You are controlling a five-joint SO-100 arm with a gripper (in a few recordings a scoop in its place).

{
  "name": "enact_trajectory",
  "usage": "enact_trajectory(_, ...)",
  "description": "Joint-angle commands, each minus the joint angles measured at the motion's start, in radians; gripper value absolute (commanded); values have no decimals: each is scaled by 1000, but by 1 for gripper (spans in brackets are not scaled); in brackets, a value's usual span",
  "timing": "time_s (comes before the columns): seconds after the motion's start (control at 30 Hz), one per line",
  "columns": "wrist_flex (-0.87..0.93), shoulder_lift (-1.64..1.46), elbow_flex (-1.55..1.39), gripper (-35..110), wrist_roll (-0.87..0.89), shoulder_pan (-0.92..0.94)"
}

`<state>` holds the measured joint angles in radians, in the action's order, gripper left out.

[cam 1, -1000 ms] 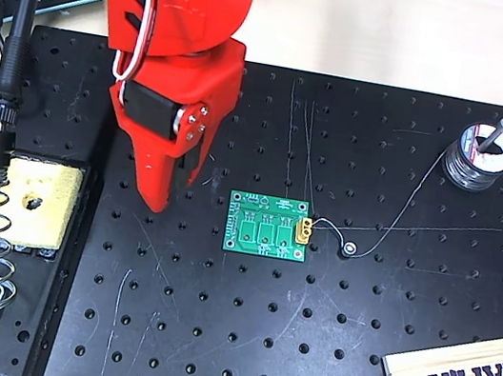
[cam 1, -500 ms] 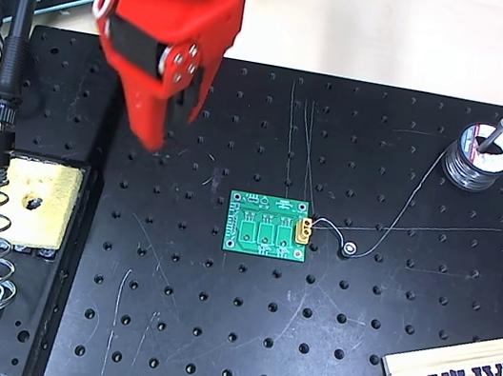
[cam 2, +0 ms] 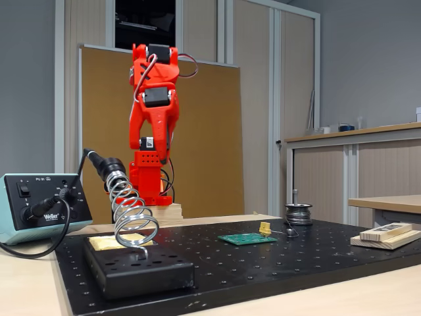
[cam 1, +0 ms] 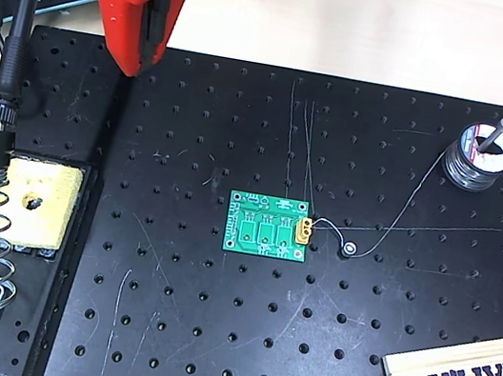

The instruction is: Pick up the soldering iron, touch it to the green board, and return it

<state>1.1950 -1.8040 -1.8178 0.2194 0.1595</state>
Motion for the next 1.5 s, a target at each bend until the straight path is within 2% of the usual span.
enact_trajectory(0.0, -49, -78, -57, 7, 18, 69)
enact_trajectory(0.13, -83, -100, -66, 10, -9, 109)
enact_trajectory(0.27, -117, -224, -210, 6, -8, 89)
enact_trajectory(0.3, -121, -261, -247, 0, 3, 75)
enact_trajectory(0.6, -138, -695, -632, 0, 169, -34)
enact_trajectory(0.9, -86, -1170, -986, 0, 61, -75)
enact_trajectory(1.07, 2, -1493, -1155, 0, 37, -100)
enact_trajectory(1.47, 48, -1519, -1253, 0, -58, -126)
